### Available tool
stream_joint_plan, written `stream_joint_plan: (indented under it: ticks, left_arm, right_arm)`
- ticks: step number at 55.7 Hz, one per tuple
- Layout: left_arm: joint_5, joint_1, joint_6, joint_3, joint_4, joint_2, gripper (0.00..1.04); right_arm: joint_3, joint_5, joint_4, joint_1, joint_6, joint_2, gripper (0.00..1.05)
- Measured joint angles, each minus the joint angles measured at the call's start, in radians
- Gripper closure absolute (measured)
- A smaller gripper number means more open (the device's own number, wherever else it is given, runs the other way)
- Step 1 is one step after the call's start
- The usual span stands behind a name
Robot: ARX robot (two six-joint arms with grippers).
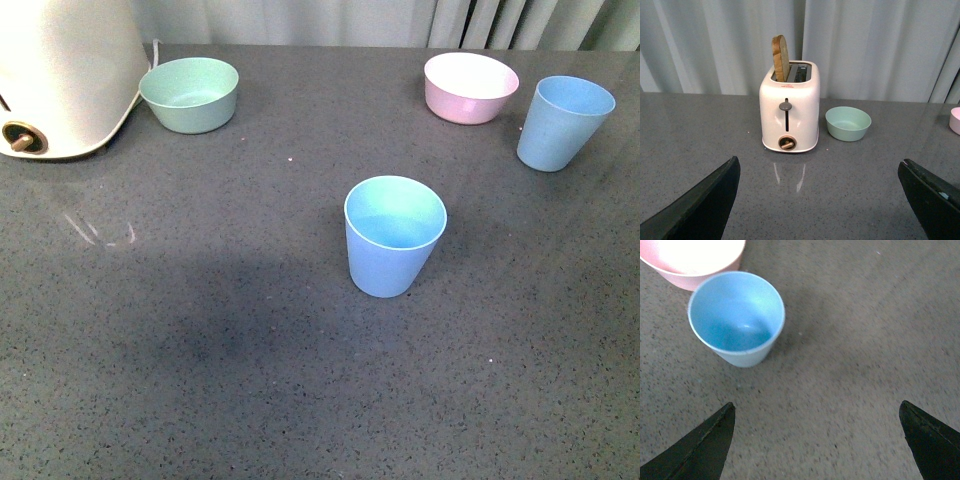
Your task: Stack blue cups with both arms
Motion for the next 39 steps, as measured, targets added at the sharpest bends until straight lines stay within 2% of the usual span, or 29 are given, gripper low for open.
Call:
stream_joint_plan:
  ticks: [25, 39]
  left_arm:
    - [0.000, 0.000, 0.000, 0.000, 0.000, 0.000, 0.09]
    - [0.000, 0.000, 0.000, 0.000, 0.000, 0.000, 0.09]
  right_arm:
    - [0.308, 0.031, -0.164, 0.169, -0.116, 0.263, 0.09]
    - [0.413, 0.037, -0.225, 0.185, -0.121, 0.346, 0.09]
